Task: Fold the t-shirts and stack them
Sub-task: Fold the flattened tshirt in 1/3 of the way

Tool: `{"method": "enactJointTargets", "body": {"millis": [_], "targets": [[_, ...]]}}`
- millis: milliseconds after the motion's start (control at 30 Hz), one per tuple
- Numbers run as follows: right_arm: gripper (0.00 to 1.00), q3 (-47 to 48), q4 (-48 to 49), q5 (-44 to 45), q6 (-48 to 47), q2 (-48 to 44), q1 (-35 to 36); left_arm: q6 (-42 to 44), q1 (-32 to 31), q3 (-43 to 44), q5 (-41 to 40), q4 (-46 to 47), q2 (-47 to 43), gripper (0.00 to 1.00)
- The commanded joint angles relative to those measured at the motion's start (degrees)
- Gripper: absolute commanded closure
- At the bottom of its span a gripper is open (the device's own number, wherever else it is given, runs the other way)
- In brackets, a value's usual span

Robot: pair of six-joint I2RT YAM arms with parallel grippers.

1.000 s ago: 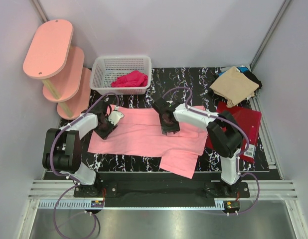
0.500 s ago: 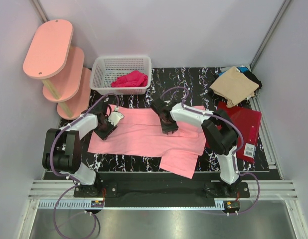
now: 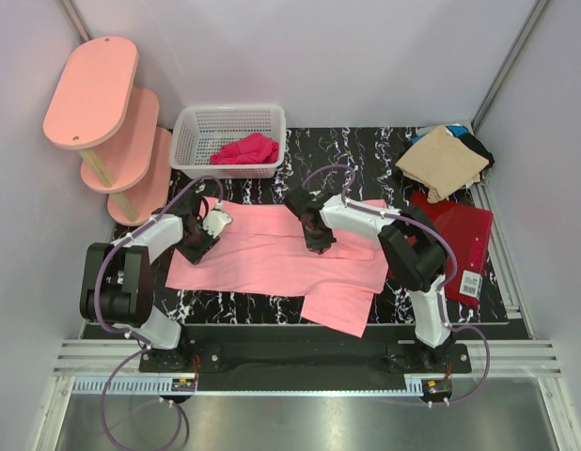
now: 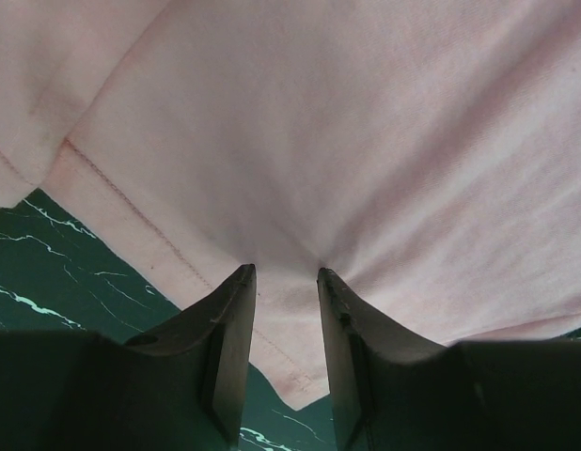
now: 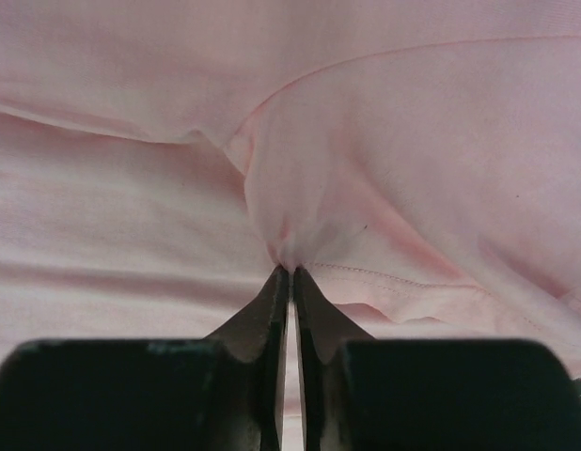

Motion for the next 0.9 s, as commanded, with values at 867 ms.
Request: {"method": "enactJointTargets", "body": {"millis": [867], "targets": [[0.91,-3.53,-3.16,-8.22,0.98,-8.9,0.0,1.33,0.97,-0.92,-2.71,2.28,-0.93,0.63]]}}
